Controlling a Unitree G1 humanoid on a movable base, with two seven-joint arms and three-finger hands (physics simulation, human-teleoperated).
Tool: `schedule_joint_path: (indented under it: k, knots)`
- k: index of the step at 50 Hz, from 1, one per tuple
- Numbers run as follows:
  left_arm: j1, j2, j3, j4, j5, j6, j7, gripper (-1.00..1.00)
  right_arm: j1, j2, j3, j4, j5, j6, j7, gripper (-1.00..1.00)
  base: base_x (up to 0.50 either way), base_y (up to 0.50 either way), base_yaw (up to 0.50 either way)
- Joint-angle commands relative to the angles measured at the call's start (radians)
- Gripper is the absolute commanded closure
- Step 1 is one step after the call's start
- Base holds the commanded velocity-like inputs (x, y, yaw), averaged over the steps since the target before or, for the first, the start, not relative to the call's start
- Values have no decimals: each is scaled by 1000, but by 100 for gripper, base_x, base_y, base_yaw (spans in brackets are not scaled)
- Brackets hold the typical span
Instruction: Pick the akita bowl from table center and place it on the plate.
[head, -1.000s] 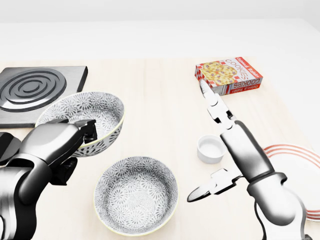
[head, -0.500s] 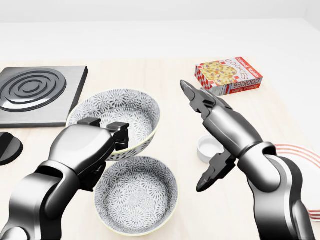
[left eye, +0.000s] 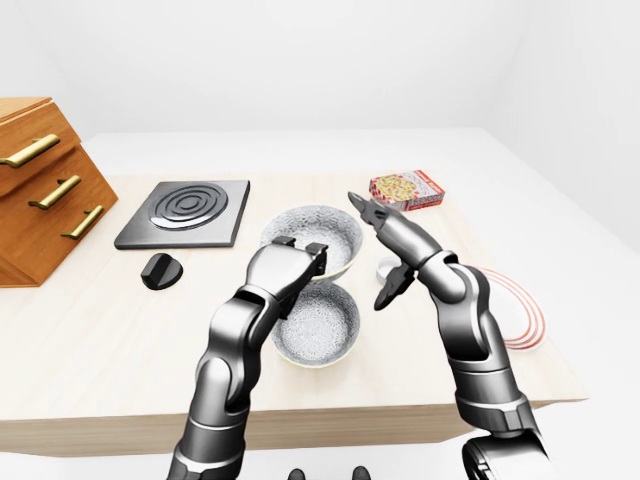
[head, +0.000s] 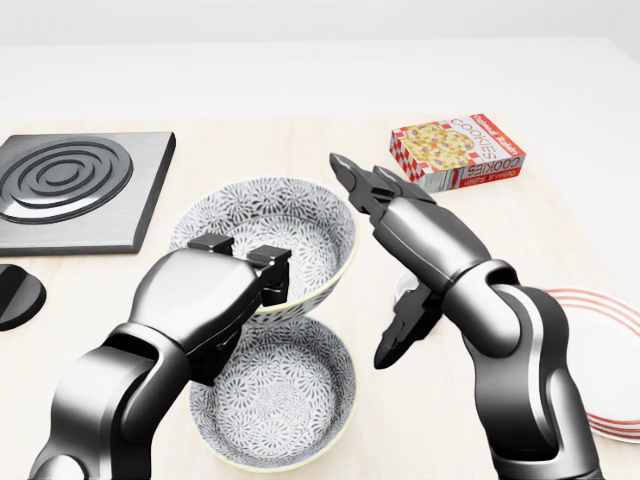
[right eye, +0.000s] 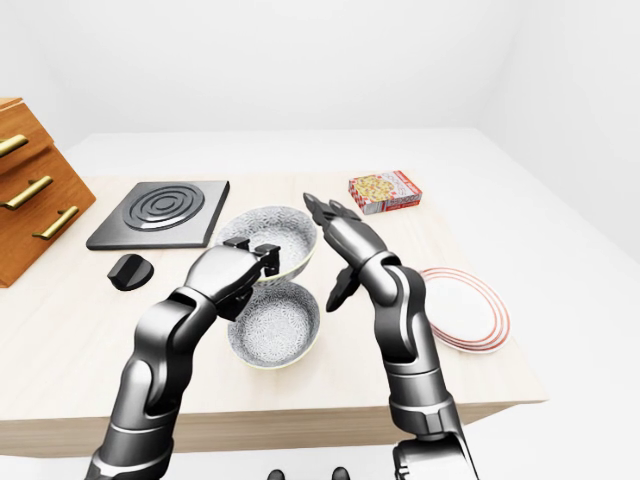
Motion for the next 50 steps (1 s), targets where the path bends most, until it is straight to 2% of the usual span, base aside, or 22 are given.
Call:
schedule_joint_path:
  k: [1,13,24,25,26,27,28,29,31,50]
  knots:
    - [-11,-21,-15,-4,58,-12,0,100,-46,22,21,59,-23,0,-10,-100,0,0,0]
    - [8,-44,-43,-32,76,-12,0,100,-29,27,24,84,-23,0,-25,-100,0,0,0]
    - [23,-55,-55,-74,79,-12,0,100,79,8,3,-13,-16,0,1,-100,0,0,0]
    - [26,-54,-55,-81,78,-12,0,100,84,5,1,-13,-15,0,0,-95,0,0,0]
    - [28,-53,-54,-86,78,-12,0,100,87,4,-1,-13,-14,0,-1,-71,0,0,0]
    - [34,-52,-54,-97,77,-12,0,100,91,1,-4,-10,-14,0,-4,7,0,0,0]
    - [36,-52,-54,-102,77,-12,0,100,93,0,-5,-8,-14,0,-6,47,0,0,0]
    - [38,-52,-54,-105,77,-12,0,100,90,0,-5,-2,-16,0,-9,78,0,0,0]
    - [42,-54,-56,-116,77,-12,0,100,97,-1,-6,-7,-16,0,-9,100,0,0,0]
    - [73,-70,-79,-186,71,-12,0,100,114,-1,-9,-11,-12,0,-16,100,0,0,0]
